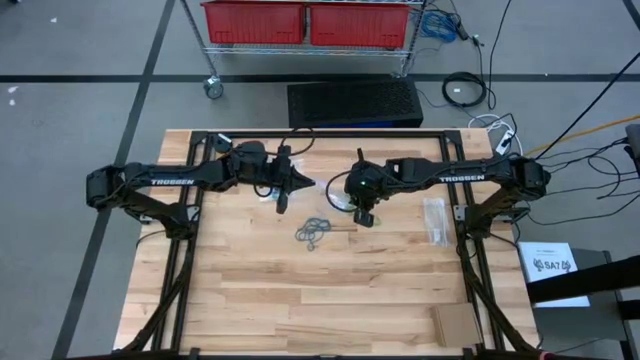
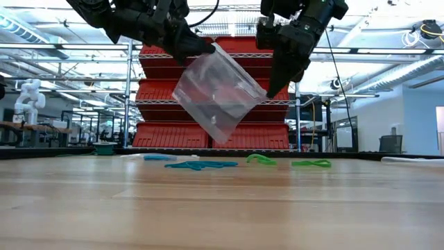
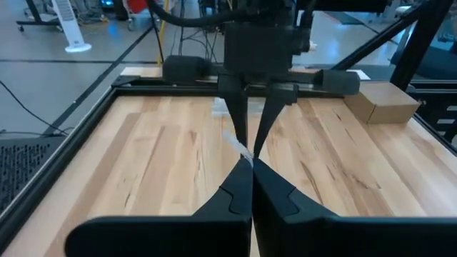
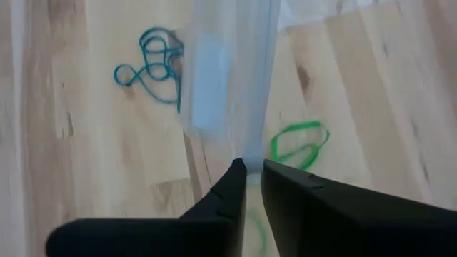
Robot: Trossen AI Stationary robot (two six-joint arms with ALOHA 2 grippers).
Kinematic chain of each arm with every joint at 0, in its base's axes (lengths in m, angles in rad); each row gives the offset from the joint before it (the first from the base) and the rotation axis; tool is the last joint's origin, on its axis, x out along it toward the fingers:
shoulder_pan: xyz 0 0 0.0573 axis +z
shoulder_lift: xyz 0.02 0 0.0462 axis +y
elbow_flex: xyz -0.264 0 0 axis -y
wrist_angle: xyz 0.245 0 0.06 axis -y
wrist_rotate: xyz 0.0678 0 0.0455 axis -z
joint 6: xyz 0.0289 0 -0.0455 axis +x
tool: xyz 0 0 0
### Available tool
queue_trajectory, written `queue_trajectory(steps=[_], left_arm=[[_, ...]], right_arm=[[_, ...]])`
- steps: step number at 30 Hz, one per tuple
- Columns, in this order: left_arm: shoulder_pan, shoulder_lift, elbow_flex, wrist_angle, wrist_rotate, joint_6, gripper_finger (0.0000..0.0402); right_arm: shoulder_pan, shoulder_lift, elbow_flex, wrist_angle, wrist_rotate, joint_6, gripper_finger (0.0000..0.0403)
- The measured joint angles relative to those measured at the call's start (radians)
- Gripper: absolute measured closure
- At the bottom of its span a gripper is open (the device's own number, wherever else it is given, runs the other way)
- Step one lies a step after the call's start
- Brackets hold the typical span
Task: Sort rubber bands
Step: Open the top transparent zip bag, then put the green rubber band into the transparent zip bag
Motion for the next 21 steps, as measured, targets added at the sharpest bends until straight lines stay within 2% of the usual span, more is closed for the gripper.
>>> queue_trajectory(steps=[11, 17, 21], left_arm=[[-0.01, -0.001, 0.004, -0.047, 0.0, 0.0, 0.0402], [-0.014, 0.0, 0.002, -0.051, 0.0, 0.0, 0.0402], [-0.014, 0.0, 0.002, -0.05, 0.0, 0.001, 0.0402]], right_arm=[[0.004, -0.023, 0.008, -0.009, 0.005, 0.01, 0.0255], [0.012, -0.086, 0.045, -0.029, 0.002, 0.009, 0.0231], [0.03, -0.125, 0.049, 0.054, 0.019, -0.012, 0.0228]])
